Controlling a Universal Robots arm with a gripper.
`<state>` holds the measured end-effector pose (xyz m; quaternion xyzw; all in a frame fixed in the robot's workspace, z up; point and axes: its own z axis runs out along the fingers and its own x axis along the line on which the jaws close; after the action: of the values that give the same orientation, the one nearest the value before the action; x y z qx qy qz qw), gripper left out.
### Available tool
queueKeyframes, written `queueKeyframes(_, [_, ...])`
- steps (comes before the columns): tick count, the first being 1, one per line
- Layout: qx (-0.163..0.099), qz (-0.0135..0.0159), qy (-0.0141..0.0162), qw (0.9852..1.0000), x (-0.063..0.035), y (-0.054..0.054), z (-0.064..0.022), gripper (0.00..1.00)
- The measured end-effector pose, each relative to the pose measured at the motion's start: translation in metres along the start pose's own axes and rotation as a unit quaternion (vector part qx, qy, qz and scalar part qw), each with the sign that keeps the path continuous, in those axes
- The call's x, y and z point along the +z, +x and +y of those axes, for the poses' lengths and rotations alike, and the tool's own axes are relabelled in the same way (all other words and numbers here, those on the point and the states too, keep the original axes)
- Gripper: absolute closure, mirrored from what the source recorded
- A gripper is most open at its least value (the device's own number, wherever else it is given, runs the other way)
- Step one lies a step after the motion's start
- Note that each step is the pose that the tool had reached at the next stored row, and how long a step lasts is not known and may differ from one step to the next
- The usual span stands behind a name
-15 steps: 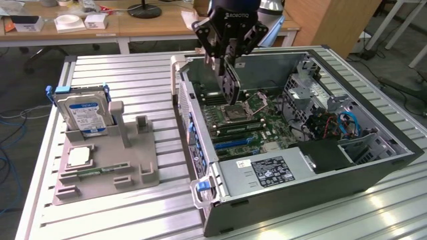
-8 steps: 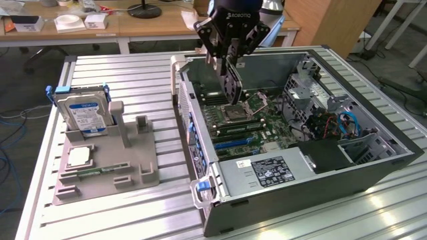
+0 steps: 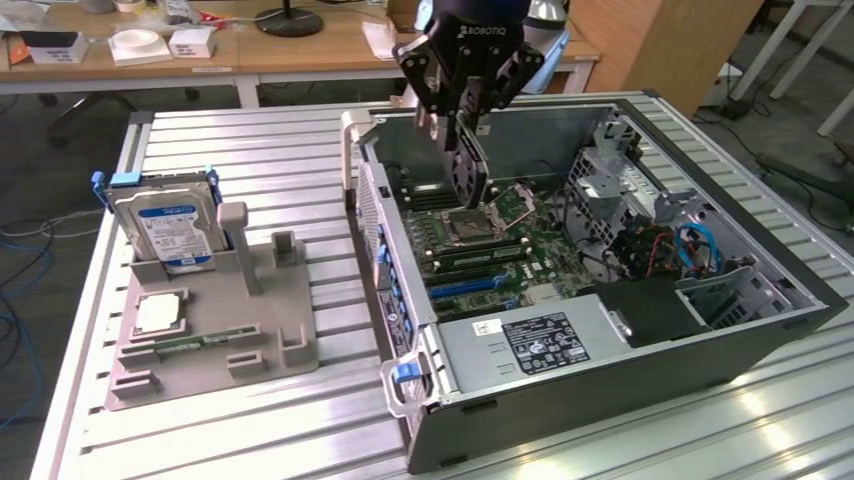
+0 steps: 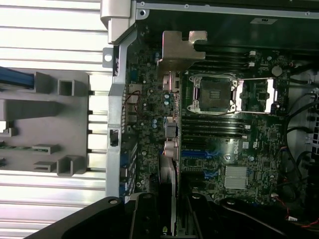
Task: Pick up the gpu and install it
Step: 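Pick up the gpu and move the gpu toward the slot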
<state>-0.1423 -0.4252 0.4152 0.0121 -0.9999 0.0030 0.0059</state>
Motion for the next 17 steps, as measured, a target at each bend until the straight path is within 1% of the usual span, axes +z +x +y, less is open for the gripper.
queueKeyframes(17, [0.000, 0.0000, 0.0000, 1.0000, -0.0001, -0.0092, -0.0002, 0.74])
